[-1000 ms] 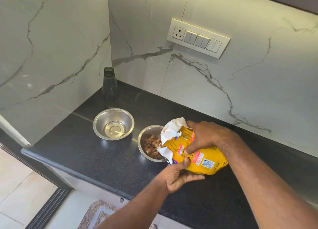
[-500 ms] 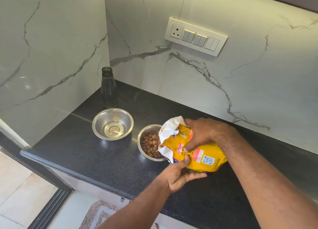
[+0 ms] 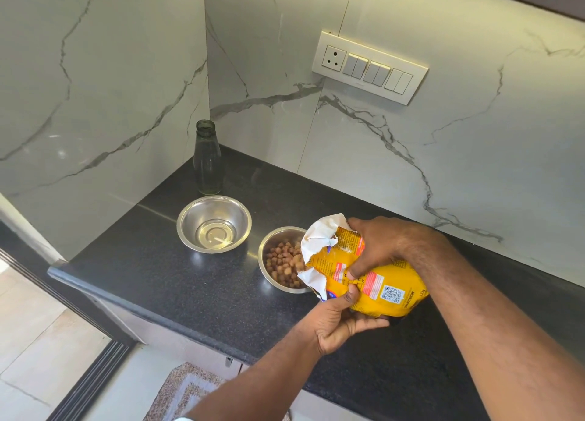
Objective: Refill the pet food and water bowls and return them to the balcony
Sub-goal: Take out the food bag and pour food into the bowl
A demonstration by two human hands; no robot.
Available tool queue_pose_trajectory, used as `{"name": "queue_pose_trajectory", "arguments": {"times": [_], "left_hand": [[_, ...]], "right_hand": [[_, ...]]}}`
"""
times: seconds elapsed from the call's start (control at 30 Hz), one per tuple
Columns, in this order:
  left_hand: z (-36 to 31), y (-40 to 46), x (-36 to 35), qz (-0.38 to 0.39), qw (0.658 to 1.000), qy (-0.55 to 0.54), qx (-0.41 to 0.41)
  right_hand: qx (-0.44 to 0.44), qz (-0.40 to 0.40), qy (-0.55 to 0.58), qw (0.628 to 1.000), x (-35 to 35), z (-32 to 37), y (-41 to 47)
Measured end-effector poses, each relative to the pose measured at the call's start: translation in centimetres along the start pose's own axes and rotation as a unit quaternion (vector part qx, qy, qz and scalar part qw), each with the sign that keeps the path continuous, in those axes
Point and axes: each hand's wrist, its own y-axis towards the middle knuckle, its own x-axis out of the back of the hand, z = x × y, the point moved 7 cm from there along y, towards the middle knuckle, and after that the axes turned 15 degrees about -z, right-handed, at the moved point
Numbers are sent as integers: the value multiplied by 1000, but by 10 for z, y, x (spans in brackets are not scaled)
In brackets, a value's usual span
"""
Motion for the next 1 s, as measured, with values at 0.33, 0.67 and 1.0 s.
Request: {"name": "queue_pose_trajectory", "arguments": {"times": [0.33, 0.67, 1.0], "left_hand": [[3, 2, -4, 7, 1000, -10, 7], [6, 6, -5, 21, 1000, -16, 12], [8, 2, -9, 35, 999, -26, 20]], "right_hand": [[-4, 5, 2, 1000, 1, -3, 2], [-7, 15, -5, 1000, 0, -4, 3], [-8, 21, -8, 1000, 1, -2, 2]]}}
